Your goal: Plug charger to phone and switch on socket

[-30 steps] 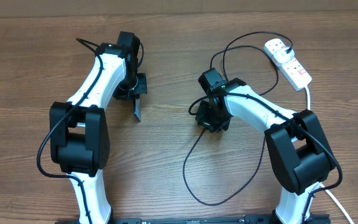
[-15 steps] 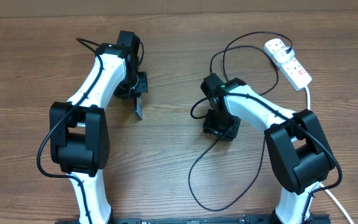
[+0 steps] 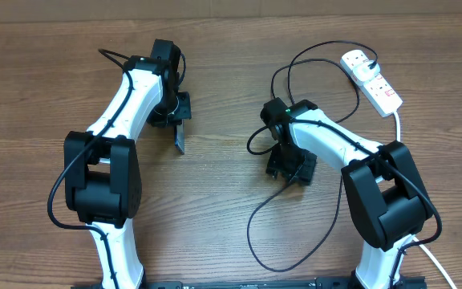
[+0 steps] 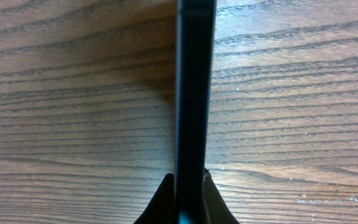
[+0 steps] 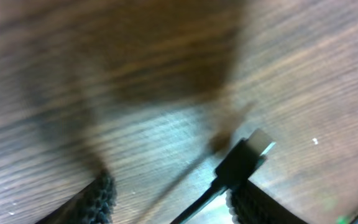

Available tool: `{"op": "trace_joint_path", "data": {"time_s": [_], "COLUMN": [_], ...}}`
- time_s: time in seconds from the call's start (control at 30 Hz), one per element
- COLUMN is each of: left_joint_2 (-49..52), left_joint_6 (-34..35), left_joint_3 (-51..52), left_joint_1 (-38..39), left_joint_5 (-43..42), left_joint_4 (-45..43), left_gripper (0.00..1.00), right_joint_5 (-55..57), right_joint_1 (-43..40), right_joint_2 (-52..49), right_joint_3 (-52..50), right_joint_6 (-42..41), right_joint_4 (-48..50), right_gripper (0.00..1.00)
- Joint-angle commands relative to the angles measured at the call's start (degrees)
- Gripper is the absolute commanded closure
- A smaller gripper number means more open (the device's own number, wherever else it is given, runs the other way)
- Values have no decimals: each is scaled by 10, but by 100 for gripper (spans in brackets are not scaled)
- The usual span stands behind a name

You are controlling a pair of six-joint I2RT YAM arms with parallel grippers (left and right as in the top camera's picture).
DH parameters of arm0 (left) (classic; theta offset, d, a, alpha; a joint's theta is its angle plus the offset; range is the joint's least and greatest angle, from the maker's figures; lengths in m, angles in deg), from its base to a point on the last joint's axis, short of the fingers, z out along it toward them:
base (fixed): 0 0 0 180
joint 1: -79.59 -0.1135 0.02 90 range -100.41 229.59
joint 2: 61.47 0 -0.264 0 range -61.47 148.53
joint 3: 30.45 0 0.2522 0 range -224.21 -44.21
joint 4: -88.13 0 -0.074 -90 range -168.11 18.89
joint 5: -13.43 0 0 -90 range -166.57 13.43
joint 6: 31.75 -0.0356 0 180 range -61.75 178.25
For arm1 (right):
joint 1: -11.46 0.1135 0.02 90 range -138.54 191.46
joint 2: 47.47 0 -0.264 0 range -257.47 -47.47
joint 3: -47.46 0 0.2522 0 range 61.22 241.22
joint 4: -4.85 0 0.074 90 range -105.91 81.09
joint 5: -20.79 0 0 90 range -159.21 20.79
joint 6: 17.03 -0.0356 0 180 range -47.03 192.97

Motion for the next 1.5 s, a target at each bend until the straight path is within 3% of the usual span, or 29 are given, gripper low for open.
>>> {"op": "trace_joint_path", "data": {"time_s": [0.0,0.07,0.17,0.4,0.67,0.83,1.13,1.47], "left_joint_2": [5,5,5,5,5,5,5,5], "left_joint_6": [4,4,4,3,3,3,3,3], "left_joint_3": [4,4,4,4,4,4,4,4], "left_joint_1": [-2,-2,-2,-2,-2,-2,-2,-2], "left_joint_5": [-7,-7,-7,-7,-7,-7,-7,-7], "left_joint_4": [0,2,2,3,7,7,7,9], "left_gripper": [96,96,96,96,96,96,96,96], "right_joint_5": [-14,-5,4,-50,-61,-61,-42,-41], "right_joint_1": [-12,-19,-29,-37,-37,-37,-37,-37], "right_joint_2": [-16,-16,-16,-16,-16,-16,-16,-16], "right_joint_3": [4,4,4,4,4,3,3,3], "right_joint_6": [54,55,54,48,19,15,7,7], "right_joint_4": [-8,-26,-41,33,62,60,60,63], "right_gripper": [24,16,13,17,35,67,69,83]}}
